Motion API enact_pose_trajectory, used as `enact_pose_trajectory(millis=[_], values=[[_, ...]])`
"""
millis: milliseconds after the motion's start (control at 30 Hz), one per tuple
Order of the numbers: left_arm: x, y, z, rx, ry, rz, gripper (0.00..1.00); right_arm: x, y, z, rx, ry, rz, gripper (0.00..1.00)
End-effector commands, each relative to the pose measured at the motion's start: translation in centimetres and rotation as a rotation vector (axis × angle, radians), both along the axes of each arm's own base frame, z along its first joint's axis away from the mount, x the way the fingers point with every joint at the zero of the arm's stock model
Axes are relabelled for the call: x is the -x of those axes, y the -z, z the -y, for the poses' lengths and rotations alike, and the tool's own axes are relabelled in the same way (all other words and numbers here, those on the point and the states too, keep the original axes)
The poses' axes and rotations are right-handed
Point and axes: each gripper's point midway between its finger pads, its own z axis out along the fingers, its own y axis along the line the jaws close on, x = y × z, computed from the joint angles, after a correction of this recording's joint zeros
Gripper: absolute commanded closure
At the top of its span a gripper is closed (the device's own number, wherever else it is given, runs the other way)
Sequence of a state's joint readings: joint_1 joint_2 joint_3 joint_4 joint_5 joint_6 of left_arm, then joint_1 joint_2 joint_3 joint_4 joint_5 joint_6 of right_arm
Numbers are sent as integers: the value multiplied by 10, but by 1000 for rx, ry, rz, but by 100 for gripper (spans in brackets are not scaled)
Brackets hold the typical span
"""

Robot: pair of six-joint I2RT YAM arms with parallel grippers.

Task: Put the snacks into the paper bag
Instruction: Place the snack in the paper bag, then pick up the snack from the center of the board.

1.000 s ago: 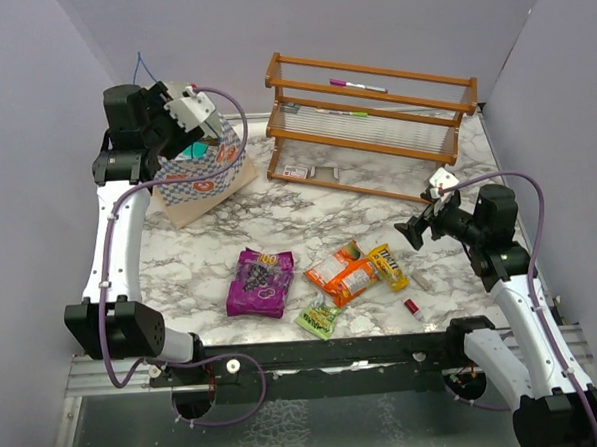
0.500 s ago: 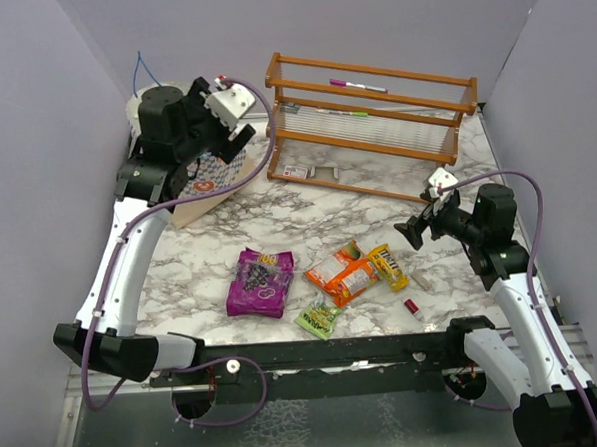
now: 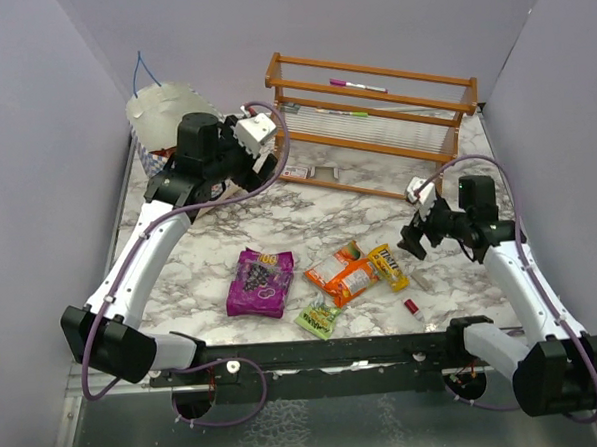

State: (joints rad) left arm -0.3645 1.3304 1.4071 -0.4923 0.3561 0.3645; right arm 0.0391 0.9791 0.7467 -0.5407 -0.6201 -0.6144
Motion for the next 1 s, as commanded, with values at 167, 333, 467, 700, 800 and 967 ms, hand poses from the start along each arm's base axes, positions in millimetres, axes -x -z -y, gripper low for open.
enact_pose_trajectory(millis=[167,333,467,700,800,967], values=[[16,26,22,22,89,-23,15,68,69,-6,95,-289,-276,15],[23,37,26,-9,118,-30,15,72,86,-13,72,-336,-332,21],[27,41,28,-26,131,-20,14,71,99,-17,73,-353,-363,25],[31,45,37,-31,162,-9,13,63,111,-21,66,-349,-369,36],[33,47,41,-43,171,-3,13,61,117,-21,71,-341,-368,42],[35,51,47,-49,187,-2,13,58,121,-20,85,-334,-371,57]])
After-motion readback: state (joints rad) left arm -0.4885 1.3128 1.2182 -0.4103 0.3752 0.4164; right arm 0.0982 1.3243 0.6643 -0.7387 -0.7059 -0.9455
